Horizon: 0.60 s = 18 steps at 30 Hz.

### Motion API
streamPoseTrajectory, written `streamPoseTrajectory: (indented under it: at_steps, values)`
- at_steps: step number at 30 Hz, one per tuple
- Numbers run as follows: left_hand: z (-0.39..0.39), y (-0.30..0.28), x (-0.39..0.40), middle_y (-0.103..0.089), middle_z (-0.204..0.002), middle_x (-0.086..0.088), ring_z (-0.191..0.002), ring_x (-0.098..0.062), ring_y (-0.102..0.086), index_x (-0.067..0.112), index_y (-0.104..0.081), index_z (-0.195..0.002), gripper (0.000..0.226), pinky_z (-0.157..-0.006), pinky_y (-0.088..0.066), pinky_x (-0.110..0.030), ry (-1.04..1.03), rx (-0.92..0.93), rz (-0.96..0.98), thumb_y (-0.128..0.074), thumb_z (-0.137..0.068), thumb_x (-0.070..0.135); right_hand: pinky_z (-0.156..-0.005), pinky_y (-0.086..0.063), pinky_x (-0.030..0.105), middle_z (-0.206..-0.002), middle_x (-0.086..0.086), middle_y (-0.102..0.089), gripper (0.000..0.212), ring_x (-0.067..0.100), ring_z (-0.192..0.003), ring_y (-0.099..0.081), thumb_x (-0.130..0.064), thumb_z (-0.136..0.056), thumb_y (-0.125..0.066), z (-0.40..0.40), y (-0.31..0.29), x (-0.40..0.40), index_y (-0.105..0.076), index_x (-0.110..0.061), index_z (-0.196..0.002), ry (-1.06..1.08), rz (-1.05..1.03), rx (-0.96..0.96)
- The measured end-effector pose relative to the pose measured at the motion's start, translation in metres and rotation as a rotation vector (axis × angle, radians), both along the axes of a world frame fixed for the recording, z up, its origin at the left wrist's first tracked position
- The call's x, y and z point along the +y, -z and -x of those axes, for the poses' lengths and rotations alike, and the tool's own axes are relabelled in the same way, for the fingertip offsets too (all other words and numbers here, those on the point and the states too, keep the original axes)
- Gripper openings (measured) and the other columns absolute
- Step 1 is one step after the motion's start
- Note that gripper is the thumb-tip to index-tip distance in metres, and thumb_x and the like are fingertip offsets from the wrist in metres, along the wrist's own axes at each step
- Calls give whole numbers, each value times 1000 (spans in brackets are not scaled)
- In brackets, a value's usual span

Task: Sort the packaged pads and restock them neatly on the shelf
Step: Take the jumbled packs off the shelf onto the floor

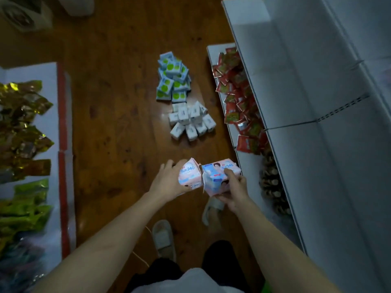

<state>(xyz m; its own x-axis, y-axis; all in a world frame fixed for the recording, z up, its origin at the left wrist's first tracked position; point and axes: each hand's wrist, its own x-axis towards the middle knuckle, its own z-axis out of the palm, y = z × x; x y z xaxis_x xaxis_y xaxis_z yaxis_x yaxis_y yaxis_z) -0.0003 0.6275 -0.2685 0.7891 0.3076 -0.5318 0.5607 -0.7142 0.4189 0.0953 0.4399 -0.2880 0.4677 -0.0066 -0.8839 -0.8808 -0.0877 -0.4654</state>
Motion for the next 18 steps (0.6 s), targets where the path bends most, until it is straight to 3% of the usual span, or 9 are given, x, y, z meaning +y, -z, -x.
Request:
streamPoseTrajectory:
  at_steps: [5,11,14,17,18]
  values:
    - [-44,82,-11,-42,-133,-6,-122,-28,-40,27,-22,-150,91,-99,-39,-40,-105,118,60,-73,-77,48,-81,-57,57,-126,12,-62,63,27,-94,-69,-33,-87,-72,-63,100,-7,-40,-22,-140,-144,91,94]
    - [-88,253,-6,-42,-137,-1,-121,-20,-41,23,-28,-143,89,-92,-41,-34,-91,253,126,-78,-74,47,-73,-60,52,-118,7,-69,56,27,-93,-72,-39,-86,-72,-128,265,-6,-50,-22,-134,-270,122,211]
    - [-110,357,3,-47,-128,-8,-114,-28,-46,14,-37,-134,82,-85,-37,-37,-62,299,166,-80,-71,45,-63,-61,45,-114,9,-69,52,27,-92,-71,-40,-84,-73,-152,357,8,-54,-17,-127,-367,170,205]
    - [-128,454,14,-53,-111,-13,-100,-33,-53,11,-47,-114,67,-71,-35,-35,-74,298,187,-81,-68,45,-66,-61,47,-115,10,-66,58,27,-95,-69,-41,-78,-77,-171,448,24,-55,-13,-123,-368,290,111]
    - [-131,481,19,-54,-109,-14,-98,-33,-53,10,-48,-112,66,-70,-35,-35,-84,295,184,-82,-67,45,-61,-61,45,-115,10,-65,58,26,-93,-68,-40,-79,-77,-174,473,30,-54,-12,-124,-355,305,105]
